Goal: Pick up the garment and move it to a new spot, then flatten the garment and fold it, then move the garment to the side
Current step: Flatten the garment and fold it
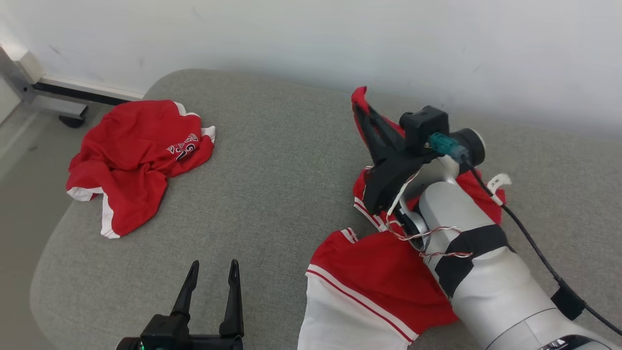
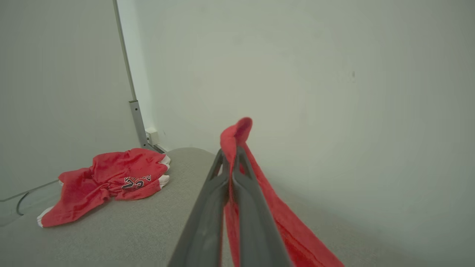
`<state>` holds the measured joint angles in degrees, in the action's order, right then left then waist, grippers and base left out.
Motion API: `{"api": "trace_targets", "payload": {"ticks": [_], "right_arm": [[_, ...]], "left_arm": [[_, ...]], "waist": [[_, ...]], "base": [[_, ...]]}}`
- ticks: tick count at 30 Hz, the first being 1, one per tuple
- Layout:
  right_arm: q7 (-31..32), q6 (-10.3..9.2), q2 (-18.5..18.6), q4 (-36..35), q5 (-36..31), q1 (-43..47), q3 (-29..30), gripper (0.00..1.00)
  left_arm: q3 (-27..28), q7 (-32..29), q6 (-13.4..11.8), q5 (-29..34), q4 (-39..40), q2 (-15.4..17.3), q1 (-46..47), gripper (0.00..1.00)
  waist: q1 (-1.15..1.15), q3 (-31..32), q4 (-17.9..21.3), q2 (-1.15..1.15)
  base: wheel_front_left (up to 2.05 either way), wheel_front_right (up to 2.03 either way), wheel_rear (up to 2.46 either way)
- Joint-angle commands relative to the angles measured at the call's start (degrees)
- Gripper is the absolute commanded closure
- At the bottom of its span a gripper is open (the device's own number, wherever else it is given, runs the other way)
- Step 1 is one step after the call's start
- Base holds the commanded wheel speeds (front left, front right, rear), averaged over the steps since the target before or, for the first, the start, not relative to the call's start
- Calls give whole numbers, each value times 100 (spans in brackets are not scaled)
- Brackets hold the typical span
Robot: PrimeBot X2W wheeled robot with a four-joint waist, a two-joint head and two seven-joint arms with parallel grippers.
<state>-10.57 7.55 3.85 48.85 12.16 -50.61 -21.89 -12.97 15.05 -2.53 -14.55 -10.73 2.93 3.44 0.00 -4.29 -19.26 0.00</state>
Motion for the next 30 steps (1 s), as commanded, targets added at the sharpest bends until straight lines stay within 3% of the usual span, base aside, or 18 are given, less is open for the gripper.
{"api": "trace_targets", "payload": {"ticks": [1,2,4,5,12,24,30], "right_arm": [[-76,-13,-48,106,86,-57,-118,100],[-104,-13,-70,241,139,-46,-222,100],[-169,-13,-85,451,249,-72,-396,42],[-187,-13,-92,557,320,-81,-463,0],[-387,-13,-71,783,830,-169,-639,0],[-466,-13,1328,139,1356,619,22,0],[-468,-13,1477,106,1458,1356,404,0]], "left_arm": [[-23,19,-18,-64,-20,-7,89,0],[-51,19,-31,-81,-33,-7,103,0],[-80,19,-47,-105,-55,-7,139,0],[-84,19,-55,-103,-67,-7,149,0],[112,19,-79,6,-80,-7,74,0],[435,19,-4,208,58,-7,-131,0],[486,19,24,514,71,7,-132,0]], "waist": [[0,-152,-151,0],[0,-163,-165,0],[0,-175,-176,0],[0,-171,-169,0],[0,-14,164,0],[0,160,652,0],[0,138,629,0]], "base": [[0,0,0],[0,0,0],[0,0,0],[0,0,0],[0,0,0],[0,0,0],[0,0,0]]}}
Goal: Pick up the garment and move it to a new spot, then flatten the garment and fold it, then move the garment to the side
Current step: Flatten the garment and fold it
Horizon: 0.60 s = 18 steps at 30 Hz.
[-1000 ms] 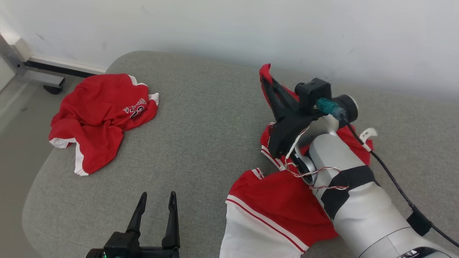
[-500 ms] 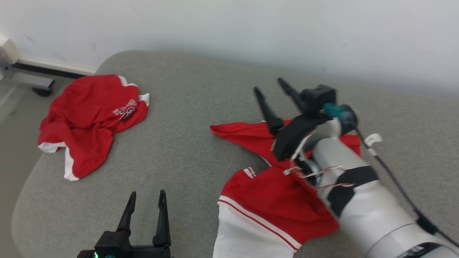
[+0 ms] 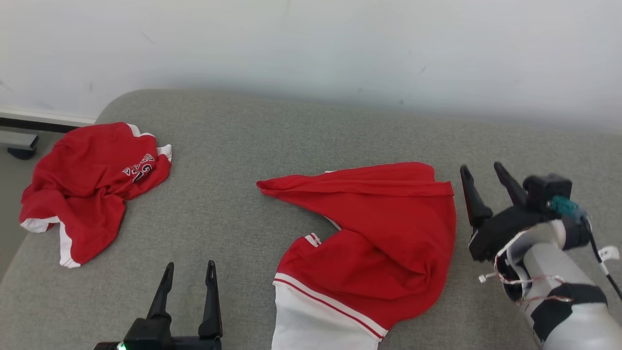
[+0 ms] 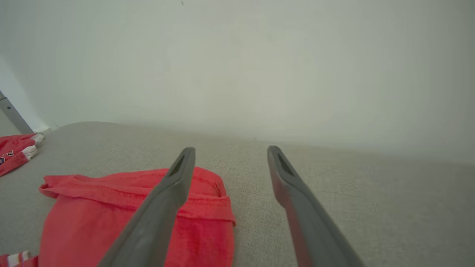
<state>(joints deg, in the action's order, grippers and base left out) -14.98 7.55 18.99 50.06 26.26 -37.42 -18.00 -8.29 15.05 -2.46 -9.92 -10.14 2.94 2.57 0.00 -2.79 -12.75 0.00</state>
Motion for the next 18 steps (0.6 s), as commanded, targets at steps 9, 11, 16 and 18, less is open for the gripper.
{"api": "trace_targets", "payload": {"ticks": [9,11,16,18], "right_arm": [[-13,-13,-222,509,106,296,158,0],[1,-13,-239,742,102,229,192,0],[44,-13,-327,1273,163,98,254,0],[52,-13,-389,1427,212,45,253,55]], "left_arm": [[11,19,122,229,-17,19,76,0],[-12,19,131,236,-34,13,91,0],[-73,19,167,166,-49,4,131,0],[-85,19,162,137,-57,1,143,0]], "waist": [[0,-130,-232,0],[0,-157,-296,0],[0,-260,-430,0],[0,-291,-456,0]], "base": [[0,0,0],[0,0,0],[0,0,0],[0,0,0]]}}
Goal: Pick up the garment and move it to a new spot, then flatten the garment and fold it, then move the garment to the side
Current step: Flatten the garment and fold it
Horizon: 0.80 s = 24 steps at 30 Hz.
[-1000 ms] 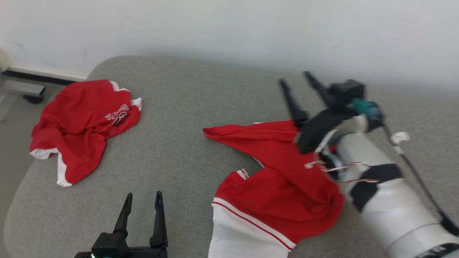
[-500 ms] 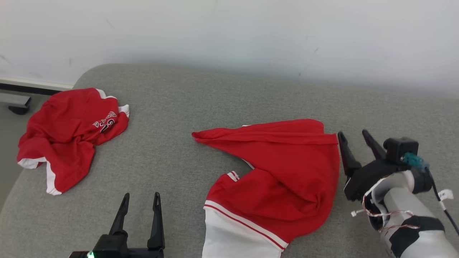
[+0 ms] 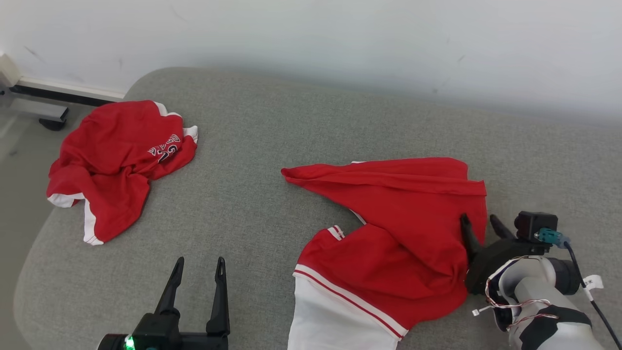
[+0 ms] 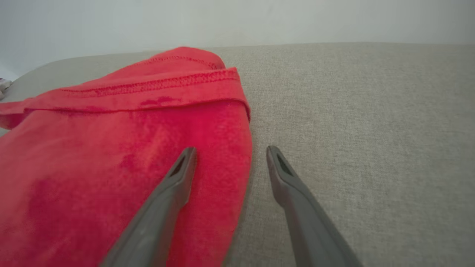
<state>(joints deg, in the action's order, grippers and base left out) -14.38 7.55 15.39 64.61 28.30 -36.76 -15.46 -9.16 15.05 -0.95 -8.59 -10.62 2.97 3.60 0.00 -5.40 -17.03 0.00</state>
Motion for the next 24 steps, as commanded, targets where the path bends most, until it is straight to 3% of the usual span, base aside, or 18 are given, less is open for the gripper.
{"api": "trace_targets", "payload": {"ticks": [1,2,7,14,24], "right_arm": [[-15,-13,-46,37,28,-36,-15,78],[-23,-13,-50,87,45,-52,-25,100],[-83,-13,-50,-54,88,-40,-39,100],[-86,-13,56,-1613,-349,696,169,100],[129,-13,-314,-3340,-779,2205,722,100]], "left_arm": [[-3,19,7,7,-15,-4,45,0],[-8,19,5,-6,-21,-6,54,0],[-11,19,-14,-41,-64,-9,41,0],[62,19,-40,-58,-86,-11,-147,0],[84,19,-27,-98,-95,-11,-279,0]], "waist": [[0,-41,-37,0],[0,-50,-46,0],[0,17,-42,0],[0,271,103,0],[0,414,286,0]], "base": [[0,0,0],[0,0,0],[0,0,0],[0,0,0],[0,0,0]]}}
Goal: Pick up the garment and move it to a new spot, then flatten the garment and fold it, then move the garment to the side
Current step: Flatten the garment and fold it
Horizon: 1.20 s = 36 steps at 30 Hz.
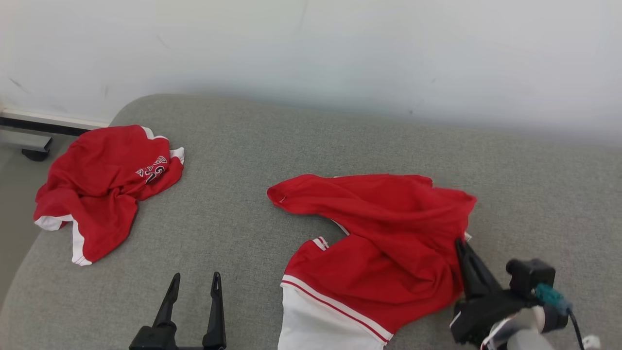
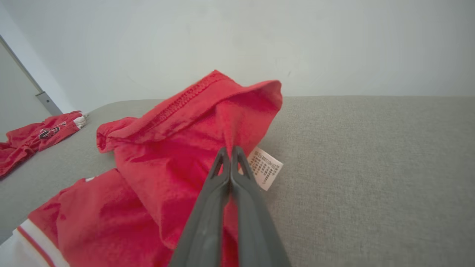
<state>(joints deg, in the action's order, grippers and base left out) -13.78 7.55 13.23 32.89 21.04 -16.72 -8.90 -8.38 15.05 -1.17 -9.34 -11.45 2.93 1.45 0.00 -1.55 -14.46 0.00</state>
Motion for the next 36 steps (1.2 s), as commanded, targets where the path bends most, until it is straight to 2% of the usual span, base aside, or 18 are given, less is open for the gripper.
{"api": "trace_targets", "payload": {"ticks": [1,3,4,11,15,16,17,18,26,29,33,36], "right_arm": [[167,-13,-163,-365,-114,393,160,100],[508,-13,-375,-1073,-267,1019,454,100],[508,-13,-375,-1073,-267,1019,454,100],[1397,-13,-775,-2914,-658,2443,1254,100],[1852,-13,-917,-3620,-718,3004,1575,100],[1920,-13,-938,-3721,-709,3074,1606,91],[1947,-13,-955,-3814,-657,3101,1620,58],[1976,-13,-962,-3867,-616,3130,1647,0],[2046,-13,-928,-4339,-321,3202,1623,0],[2111,-13,-687,-4390,-314,2989,1707,0],[2242,-13,-380,-4085,-395,2450,1649,0],[2246,-13,-141,-3473,-427,1992,1555,0]], "left_arm": [[2,19,-3,-23,-17,-7,-76,0],[-8,19,2,-21,-23,-7,-85,0],[-8,19,2,-21,-23,-7,-85,0],[0,19,-3,-63,19,-8,-115,0],[14,19,-21,-101,41,-8,-98,0],[2,19,-25,-117,37,-8,-81,0],[7,19,-23,-124,38,-6,-67,0],[-5,19,-23,-126,34,-7,-47,0],[-9,19,-13,-123,-1,-7,0,0],[2,19,-25,-143,0,-7,-18,0],[-41,19,-31,-155,-19,-6,15,0],[-83,19,-13,-150,-30,-6,57,0]], "waist": [[0,38,33,0],[0,51,31,0],[0,51,31,0],[0,-6,146,0],[0,-69,272,0],[0,-83,296,0],[0,-100,324,0],[0,-112,339,0],[0,-98,376,0],[0,-85,375,0],[0,-80,323,0],[0,-89,262,0]], "base": [[0,0,0],[0,0,0],[0,0,0],[0,0,0],[0,0,0],[0,0,0],[0,0,0],[0,0,0],[0,0,0],[0,0,0],[0,0,0],[0,0,0]]}}
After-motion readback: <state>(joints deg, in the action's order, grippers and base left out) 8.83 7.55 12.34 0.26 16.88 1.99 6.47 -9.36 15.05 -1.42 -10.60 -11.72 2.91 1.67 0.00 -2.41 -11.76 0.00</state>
